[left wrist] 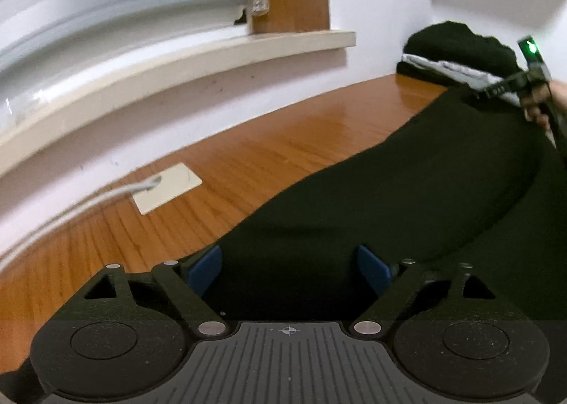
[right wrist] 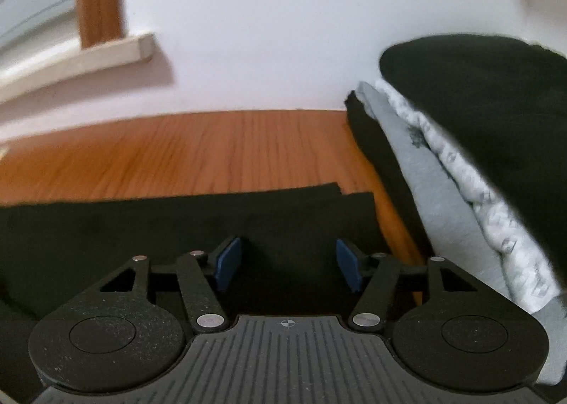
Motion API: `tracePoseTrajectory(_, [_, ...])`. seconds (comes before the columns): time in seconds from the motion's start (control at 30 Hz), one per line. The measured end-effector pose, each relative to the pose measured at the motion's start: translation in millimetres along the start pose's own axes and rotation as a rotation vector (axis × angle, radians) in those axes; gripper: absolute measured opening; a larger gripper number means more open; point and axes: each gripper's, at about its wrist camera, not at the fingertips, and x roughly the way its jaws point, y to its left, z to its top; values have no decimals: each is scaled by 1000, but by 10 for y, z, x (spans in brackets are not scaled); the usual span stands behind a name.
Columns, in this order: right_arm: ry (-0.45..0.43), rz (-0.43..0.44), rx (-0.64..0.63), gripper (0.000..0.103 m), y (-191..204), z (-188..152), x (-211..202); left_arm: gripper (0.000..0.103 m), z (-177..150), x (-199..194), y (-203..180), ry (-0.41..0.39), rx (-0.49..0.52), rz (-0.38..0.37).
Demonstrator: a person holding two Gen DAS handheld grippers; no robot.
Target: Fold clothes
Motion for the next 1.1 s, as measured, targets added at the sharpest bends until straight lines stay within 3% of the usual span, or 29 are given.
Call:
tracePoseTrajectory(0.2, [-1, -24, -22, 59, -16, 86, 115, 89, 114, 201, 165, -2, 8, 14])
tracePoseTrajectory(0.37, [44, 10, -25, 57, -110, 279, 163, 90, 190, 363, 491, 14, -68, -1])
tracePoseTrajectory(0.43, [-9, 10, 10, 57, -229, 338, 83, 90, 189, 357, 549, 12, -73, -7])
tracePoseTrajectory(0.63, [-6, -60, 45, 58, -515, 312, 191, 90, 169, 300, 536, 2, -60, -5])
tracePoseTrajectory(0.77, [-29, 28, 109, 57, -647, 298, 254, 90, 167, 283, 503, -8, -51, 0])
tracePoseTrajectory(0.87, [-21, 93, 135, 13, -670, 313, 292, 90, 160, 266, 517, -18, -58, 1])
tracePoseTrajectory(0.97, [-68, 75, 94, 8, -579, 384, 194, 90, 145, 199, 549, -61, -78, 16])
tracePoseTrajectory(1.1, [-275, -12, 102, 8, -522, 572, -107, 90, 121, 122, 598, -101, -109, 25])
